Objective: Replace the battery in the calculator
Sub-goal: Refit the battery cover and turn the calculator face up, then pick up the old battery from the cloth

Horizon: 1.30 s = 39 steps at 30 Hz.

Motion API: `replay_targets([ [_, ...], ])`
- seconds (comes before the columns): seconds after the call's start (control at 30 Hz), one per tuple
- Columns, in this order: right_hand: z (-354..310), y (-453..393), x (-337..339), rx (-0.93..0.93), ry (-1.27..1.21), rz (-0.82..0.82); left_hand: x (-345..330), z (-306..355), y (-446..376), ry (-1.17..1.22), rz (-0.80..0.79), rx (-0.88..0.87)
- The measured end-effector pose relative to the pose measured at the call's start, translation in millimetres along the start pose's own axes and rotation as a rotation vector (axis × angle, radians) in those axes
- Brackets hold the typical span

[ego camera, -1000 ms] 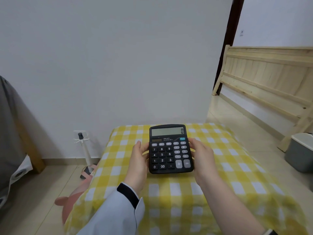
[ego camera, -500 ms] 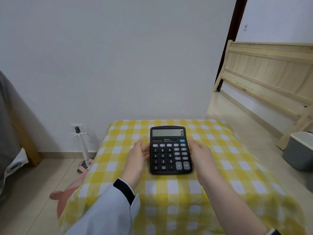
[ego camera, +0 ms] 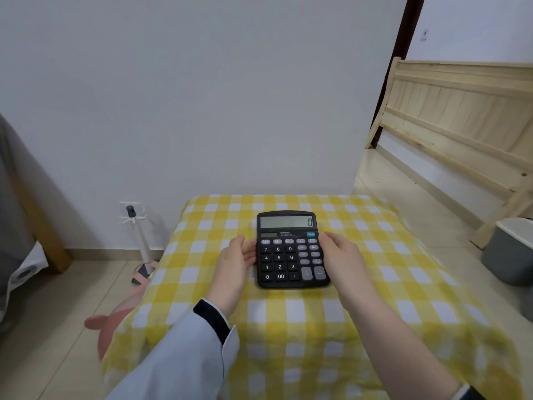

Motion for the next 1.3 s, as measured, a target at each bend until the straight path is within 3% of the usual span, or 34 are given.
replay_targets([
  [0.1, -8, -1, 6, 0.039, -0.059, -0.032, 1, 0, 0, -0.01, 0.009, -0.025],
  [0.23, -23, 0, 47, 0.114, -0.077, 0.076, 4, 1, 1, -0.038, 0.023, -0.059],
  [0.33, -32, 6, 66, 0.18, 0.201, 0.137, 4, 2, 2, -0.063, 0.025, -0.071],
  [0.43, -22, 9, 55, 0.108, 0.54, 0.069, 3, 2, 3, -0.067, 0.023, -0.067],
  [0.6, -4, 9, 41, -0.016, 0.719, -0.003, 1, 5, 7, -0.08, 0.012, -0.073],
  [0.8, 5, 10, 35, -0.087, 0.718, -0.035, 1, 7, 10, -0.073, 0.013, -0.075],
  [1.03, -3, 15, 45, -0.028, 0.654, 0.033, 5, 12, 15, 0.011, 0.045, -0.024],
  [1.3, -26, 43, 53, 0.086, 0.301, -0.005, 11, 50, 53, -0.197, -0.019, -0.133],
])
Point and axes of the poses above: each hand's wrist, its own y-axis away from the middle knuckle, its own x-axis out of the back of the hand, z = x × y, the point moved 9 cm from there along -y, towards the middle knuckle, and after that the axes turned 6 degrees about -z, right-handed, at the moved point
